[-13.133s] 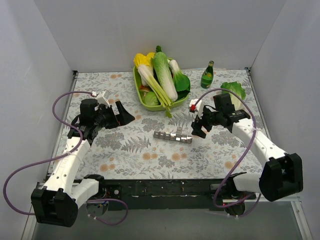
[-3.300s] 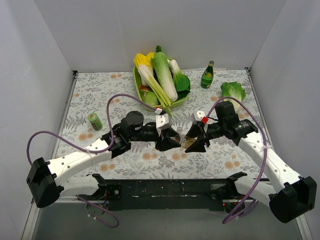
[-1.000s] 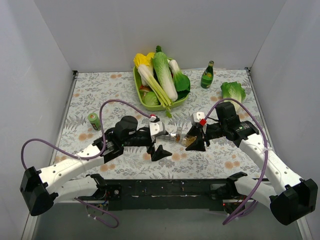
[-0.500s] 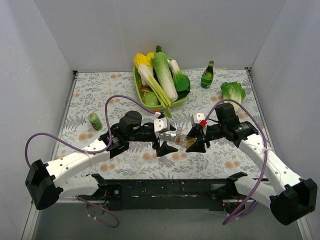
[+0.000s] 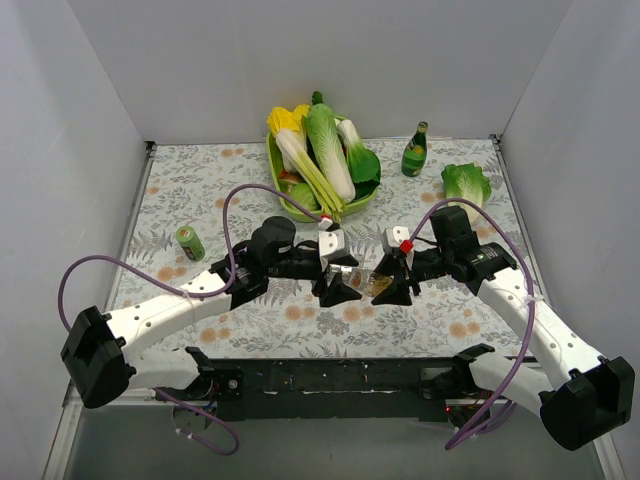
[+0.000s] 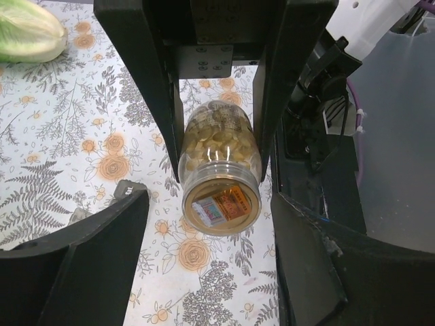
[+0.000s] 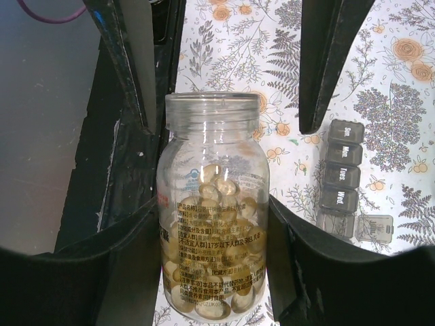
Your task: Sort the pills into containers
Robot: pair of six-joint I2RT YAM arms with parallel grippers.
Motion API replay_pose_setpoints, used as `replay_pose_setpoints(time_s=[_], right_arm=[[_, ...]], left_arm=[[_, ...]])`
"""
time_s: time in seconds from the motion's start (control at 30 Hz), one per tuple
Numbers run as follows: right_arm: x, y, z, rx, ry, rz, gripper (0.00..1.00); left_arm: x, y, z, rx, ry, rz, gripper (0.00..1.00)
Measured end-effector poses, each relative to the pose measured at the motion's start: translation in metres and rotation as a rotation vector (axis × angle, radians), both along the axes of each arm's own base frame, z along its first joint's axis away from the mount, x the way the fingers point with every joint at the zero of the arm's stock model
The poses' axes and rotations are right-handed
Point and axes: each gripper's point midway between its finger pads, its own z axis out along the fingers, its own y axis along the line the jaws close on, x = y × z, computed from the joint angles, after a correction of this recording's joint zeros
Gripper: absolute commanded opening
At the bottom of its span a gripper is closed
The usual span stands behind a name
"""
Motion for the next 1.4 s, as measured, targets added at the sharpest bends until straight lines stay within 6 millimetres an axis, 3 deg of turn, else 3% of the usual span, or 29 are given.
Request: replay_pose_setpoints(time_s=[0.1,0.17,0.27,0.33,0.4,0.5,0.8,0.9,1.17,1.4], right_arm=[[0.000,0.000,0.000,0.000,0.000,0.000,0.01],[0.000,0.000,0.000,0.000,0.000,0.000,0.01],[-0.001,0.000,-0.001,-0.002,0.007,-0.001,0.01],[-0.001,0.000,-0.001,-0.002,0.010,-0.002,0.01],[-0.001,0.000,0.000,-0.002,0.012,-0.003,0.01],[0.000,-0.001,-0.001,-0.007,0.017,-0.013,0.01],[0.004,0.001,-0.007,-0.026,0.021,-0.038,0.01],[0.006,0.003,-0.005,-0.019,0.013,-0.036,0.01],[0.021,-0.004,-0.016,-0.079,-0.001,-0.115,0.01],[0.024,-0.007,-0.018,-0.094,-0.010,-0.133,0.01]], left_arm=[[-0.001,-0.002,0.001,-0.002,0.021,-0.004,0.59],[-0.003,-0.003,0.002,-0.006,0.042,-0.010,0.32],[-0.007,-0.003,0.004,-0.014,0.092,-0.015,0.19],[-0.008,-0.003,0.005,-0.016,0.136,-0.001,0.16],[-0.008,-0.003,0.005,-0.018,0.207,0.027,0.00],[-0.007,-0.003,0.005,-0.016,0.368,0.106,0.00],[-0.006,0.003,-0.002,-0.058,1.082,0.458,0.00],[-0.004,0.007,-0.002,-0.101,1.230,0.536,0.00],[-0.005,0.013,0.016,-0.167,1.358,0.580,0.00],[0.007,0.026,0.006,-0.141,1.321,0.729,0.00]])
